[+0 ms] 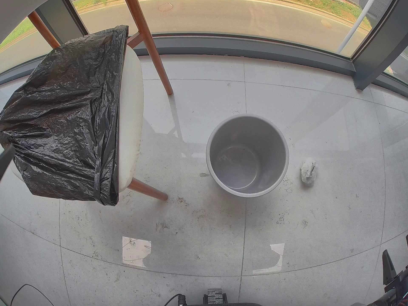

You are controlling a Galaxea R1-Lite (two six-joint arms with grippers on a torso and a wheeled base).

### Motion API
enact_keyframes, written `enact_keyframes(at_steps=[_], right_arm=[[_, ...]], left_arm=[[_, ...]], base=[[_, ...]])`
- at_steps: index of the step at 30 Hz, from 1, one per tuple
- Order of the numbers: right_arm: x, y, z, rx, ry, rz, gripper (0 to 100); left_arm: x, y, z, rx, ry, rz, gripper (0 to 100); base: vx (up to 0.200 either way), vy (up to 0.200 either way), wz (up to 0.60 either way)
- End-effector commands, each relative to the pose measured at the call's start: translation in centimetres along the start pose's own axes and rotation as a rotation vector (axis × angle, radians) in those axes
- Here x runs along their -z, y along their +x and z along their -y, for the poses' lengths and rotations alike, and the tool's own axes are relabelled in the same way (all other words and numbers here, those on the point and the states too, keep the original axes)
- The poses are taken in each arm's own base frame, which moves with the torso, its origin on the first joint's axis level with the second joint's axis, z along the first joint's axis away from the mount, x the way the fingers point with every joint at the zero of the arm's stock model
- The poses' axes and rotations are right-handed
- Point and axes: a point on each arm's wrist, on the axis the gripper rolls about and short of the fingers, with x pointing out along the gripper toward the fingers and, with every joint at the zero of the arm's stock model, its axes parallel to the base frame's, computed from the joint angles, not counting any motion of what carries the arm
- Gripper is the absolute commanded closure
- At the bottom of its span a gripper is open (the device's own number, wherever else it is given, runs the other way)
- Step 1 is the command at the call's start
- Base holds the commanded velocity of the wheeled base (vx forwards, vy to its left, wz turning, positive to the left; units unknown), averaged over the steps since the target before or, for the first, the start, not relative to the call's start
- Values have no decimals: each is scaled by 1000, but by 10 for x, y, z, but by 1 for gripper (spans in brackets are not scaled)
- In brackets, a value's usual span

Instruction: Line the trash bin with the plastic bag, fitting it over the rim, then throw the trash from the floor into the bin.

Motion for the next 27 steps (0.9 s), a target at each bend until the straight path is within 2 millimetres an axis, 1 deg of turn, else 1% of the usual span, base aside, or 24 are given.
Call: enact_keyframes(at_steps=[1,2,3,5,7,8,11,15,16,17,18,27], right_arm=[[5,1,0,-1,1,-12,0],[5,1,0,-1,1,-12,0],[5,1,0,-1,2,-12,0],[5,1,0,-1,2,-11,0],[5,1,0,-1,2,-11,0],[5,1,0,-1,2,-11,0],[5,1,0,-1,1,-11,0],[5,1,0,-2,1,-9,0],[5,1,0,-2,1,-9,0],[5,1,0,-2,1,-9,0],[5,1,0,-1,2,-9,0],[5,1,0,-1,2,-9,0]], left_arm=[[-29,187,48,159,-131,-143,0],[-26,193,55,136,-134,-162,0],[-23,197,58,115,-132,-175,0],[-18,206,61,53,-119,-204,0],[-18,208,61,42,-117,-206,0],[-16,219,63,23,-113,-217,0],[-11,230,65,-6,-93,-242,0],[-2,237,71,-49,-61,-292,0],[2,239,71,-86,-54,-300,0],[2,239,71,-89,-54,-300,0],[3,242,71,-136,-45,-299,0],[7,246,69,-166,-42,-310,0]], base=[[0,0,0],[0,0,0],[0,0,0],[0,0,0],[0,0,0],[0,0,0],[0,0,0],[0,0,0],[0,0,0],[0,0,0],[0,0,0],[0,0,0]])
